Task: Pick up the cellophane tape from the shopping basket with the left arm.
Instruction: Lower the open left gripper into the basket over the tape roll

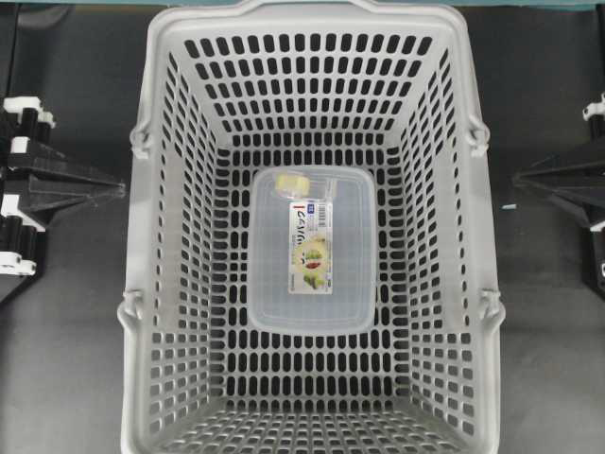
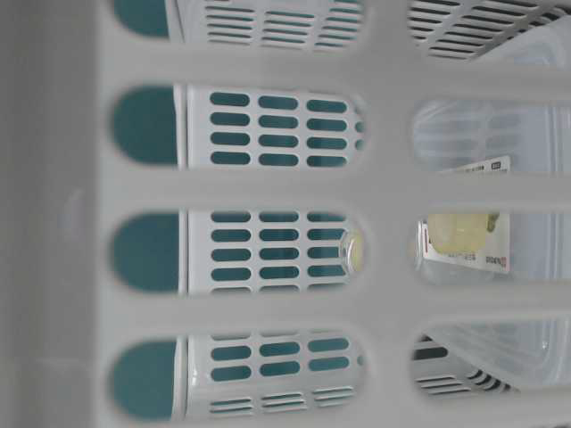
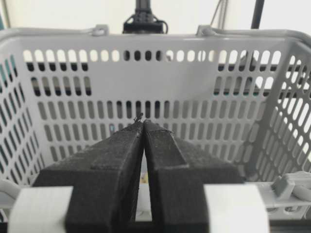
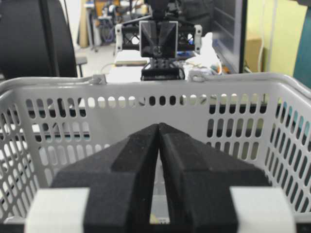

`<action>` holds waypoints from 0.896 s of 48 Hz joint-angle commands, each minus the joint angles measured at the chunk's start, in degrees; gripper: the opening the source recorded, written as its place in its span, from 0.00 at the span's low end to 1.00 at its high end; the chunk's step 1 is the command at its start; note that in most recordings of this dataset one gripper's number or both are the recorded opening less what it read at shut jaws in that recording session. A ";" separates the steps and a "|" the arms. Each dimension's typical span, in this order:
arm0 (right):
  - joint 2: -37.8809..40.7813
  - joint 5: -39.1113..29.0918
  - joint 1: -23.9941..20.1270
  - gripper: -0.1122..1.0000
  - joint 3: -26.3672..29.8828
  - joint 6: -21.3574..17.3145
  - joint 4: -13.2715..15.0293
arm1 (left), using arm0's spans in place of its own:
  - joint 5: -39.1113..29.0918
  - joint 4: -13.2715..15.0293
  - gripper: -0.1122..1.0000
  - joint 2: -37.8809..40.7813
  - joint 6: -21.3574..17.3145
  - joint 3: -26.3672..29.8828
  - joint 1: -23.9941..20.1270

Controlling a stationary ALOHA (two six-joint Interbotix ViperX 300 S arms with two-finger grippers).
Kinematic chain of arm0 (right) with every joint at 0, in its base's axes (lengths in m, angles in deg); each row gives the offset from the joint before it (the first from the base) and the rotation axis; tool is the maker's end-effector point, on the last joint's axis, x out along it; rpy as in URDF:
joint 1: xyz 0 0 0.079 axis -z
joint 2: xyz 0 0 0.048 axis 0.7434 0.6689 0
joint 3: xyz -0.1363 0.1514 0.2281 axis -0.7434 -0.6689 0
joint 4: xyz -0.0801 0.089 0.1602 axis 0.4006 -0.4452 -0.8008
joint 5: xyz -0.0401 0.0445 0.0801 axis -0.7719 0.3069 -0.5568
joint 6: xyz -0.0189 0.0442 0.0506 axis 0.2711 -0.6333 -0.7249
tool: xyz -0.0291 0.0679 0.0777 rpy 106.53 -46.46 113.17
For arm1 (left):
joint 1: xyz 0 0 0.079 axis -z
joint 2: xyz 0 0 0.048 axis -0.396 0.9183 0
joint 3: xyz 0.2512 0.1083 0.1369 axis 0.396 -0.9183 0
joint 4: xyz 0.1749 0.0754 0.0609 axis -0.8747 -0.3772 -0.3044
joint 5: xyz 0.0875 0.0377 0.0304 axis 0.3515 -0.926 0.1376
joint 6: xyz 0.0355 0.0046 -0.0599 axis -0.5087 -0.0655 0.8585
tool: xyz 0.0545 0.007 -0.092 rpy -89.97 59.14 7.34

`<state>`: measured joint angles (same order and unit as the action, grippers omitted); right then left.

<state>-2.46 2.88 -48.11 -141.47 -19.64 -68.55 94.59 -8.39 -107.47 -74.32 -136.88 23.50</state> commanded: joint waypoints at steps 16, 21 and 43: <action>-1.05 -4.92 -0.09 0.10 1.85 -1.67 -0.35 | -31.03 -2.46 0.10 8.70 0.70 22.15 0.35; -1.58 -6.68 -0.09 0.10 1.93 -1.49 -0.35 | -37.79 -2.46 0.10 13.36 0.26 28.30 0.44; -2.11 -10.28 -0.09 0.33 1.93 -1.58 -0.35 | -54.76 -2.46 0.10 36.21 0.26 47.20 2.02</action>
<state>-4.75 -7.50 -48.11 -140.77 -21.04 -68.73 41.76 -10.68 -73.98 -73.97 -93.81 25.09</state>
